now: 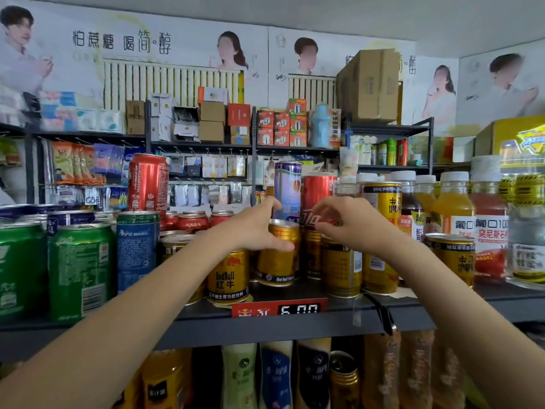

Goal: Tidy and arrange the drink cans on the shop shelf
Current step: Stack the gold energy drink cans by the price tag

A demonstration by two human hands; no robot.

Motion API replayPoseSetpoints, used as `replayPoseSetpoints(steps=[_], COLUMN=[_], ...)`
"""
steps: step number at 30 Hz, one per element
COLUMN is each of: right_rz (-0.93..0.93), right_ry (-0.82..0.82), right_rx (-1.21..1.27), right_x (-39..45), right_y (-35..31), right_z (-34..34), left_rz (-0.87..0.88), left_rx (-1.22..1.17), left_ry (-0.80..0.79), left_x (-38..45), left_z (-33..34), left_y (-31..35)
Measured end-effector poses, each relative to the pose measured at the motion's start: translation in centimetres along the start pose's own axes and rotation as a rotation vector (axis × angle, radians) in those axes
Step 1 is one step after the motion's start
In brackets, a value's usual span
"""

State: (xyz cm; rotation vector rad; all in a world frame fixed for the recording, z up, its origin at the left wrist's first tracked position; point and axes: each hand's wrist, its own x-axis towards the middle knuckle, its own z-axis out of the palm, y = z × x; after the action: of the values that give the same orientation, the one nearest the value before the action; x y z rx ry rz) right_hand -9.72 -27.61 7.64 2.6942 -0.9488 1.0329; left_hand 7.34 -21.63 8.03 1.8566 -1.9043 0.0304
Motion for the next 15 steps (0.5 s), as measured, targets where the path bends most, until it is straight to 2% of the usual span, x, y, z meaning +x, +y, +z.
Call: replayPoseSetpoints(steps=[3, 6, 9, 12, 15], right_rz=[0.011, -0.003, 0.06, 0.131, 0.138], right_ry=[-0.012, -0.026, -0.16, -0.231, -0.131], right_rx=[-0.118, -0.261, -0.391, -0.459, -0.575], right_x=[-0.2, -0.4, -0.6, -0.9, -1.0], right_y=[1.1, 1.5, 1.4, 1.1, 0.7], right_z=[-0.6, -1.3, -1.0, 0.4, 1.9], left_rz=[0.012, -0.005, -0.011, 0.014, 0.054], left_rx=[0.18, 0.235, 0.236, 0.128, 0.039], left_ry=[-0.04, -0.107, -0.138, 0.029, 0.226], left_x=[0.4, 0.8, 1.0, 0.7, 0.1], left_z=[0.9, 1.1, 0.5, -0.2, -0.3], left_y=[-0.3, -0.7, -1.1, -0.9, -0.5])
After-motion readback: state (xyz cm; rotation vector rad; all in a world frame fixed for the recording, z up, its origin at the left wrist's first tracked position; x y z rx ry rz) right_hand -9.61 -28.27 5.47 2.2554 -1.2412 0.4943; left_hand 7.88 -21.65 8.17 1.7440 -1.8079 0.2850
